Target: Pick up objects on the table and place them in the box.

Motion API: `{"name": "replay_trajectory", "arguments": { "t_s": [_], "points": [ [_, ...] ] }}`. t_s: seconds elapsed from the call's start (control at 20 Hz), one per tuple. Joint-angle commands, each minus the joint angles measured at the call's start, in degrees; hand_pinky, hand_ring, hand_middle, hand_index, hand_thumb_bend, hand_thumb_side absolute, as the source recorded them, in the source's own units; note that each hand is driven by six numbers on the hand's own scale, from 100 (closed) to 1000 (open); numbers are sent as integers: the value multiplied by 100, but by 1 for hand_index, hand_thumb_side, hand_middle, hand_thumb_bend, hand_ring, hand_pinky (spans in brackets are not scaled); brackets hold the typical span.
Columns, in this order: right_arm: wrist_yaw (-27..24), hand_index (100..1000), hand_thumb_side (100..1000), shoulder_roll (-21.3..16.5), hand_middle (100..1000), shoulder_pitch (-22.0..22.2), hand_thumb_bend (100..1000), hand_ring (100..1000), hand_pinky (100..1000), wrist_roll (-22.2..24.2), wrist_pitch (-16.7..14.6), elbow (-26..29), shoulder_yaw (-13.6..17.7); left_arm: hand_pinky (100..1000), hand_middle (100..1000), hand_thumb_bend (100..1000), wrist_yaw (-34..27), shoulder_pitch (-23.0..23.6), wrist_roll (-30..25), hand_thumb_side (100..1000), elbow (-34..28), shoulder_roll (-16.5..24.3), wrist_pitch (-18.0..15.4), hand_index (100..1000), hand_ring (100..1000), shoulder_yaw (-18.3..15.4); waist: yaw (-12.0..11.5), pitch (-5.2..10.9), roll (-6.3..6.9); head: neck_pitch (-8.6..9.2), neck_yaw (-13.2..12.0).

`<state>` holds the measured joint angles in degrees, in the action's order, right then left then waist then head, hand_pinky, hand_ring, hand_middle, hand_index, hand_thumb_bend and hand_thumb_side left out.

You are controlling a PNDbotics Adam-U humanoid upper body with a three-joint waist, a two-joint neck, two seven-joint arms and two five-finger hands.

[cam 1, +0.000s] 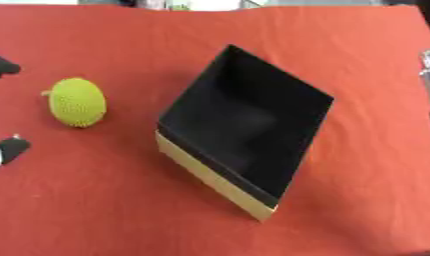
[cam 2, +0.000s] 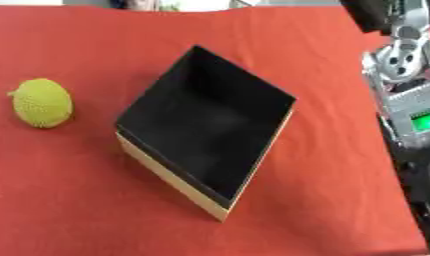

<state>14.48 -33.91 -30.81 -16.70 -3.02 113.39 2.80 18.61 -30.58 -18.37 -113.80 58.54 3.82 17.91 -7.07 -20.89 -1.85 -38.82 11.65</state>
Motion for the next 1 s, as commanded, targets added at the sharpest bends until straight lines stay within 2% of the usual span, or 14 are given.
{"name": "replay_trajectory", "arguments": {
  "t_s": [0.05, 0.1, 0.15, 0.35, 0.7, 1.0],
  "points": [
    [-29, 644, 724, -77, 512, -77, 100, 640, 706, 16, -18, 120, 38, 886, 854, 425, -11, -112, -43, 628, -79, 83, 0, 936, 850, -10, 4, 132, 27, -39, -9],
    [-31, 644, 725, -71, 512, -82, 100, 641, 707, 18, -20, 120, 33, 900, 871, 439, -13, -138, -60, 562, -79, 65, -9, 943, 864, 15, 16, 135, 30, -43, -26],
    [-35, 644, 725, -64, 512, -86, 100, 641, 707, 25, -21, 120, 24, 911, 881, 459, -11, -202, -112, 549, -79, 31, 3, 947, 872, 98, 24, 139, 34, -46, -37],
    [-41, 644, 726, -58, 512, -68, 100, 641, 707, 30, -15, 120, 18, 931, 886, 497, 189, -456, -422, 517, -79, -123, 272, 949, 882, 358, 15, 151, 45, -57, -32],
    [-42, 645, 725, -52, 512, -59, 100, 642, 707, 36, -16, 120, 11, 944, 893, 495, 724, -772, -945, 479, -20, -440, 723, 958, 892, 441, 9, 168, 51, -73, -36],
    [-44, 645, 725, -46, 512, -70, 100, 642, 707, 41, -20, 120, 0, 953, 896, 497, 772, -956, -1129, 464, 199, -657, 684, 963, 902, 469, 22, 173, 66, -73, -23]
  ]
}}
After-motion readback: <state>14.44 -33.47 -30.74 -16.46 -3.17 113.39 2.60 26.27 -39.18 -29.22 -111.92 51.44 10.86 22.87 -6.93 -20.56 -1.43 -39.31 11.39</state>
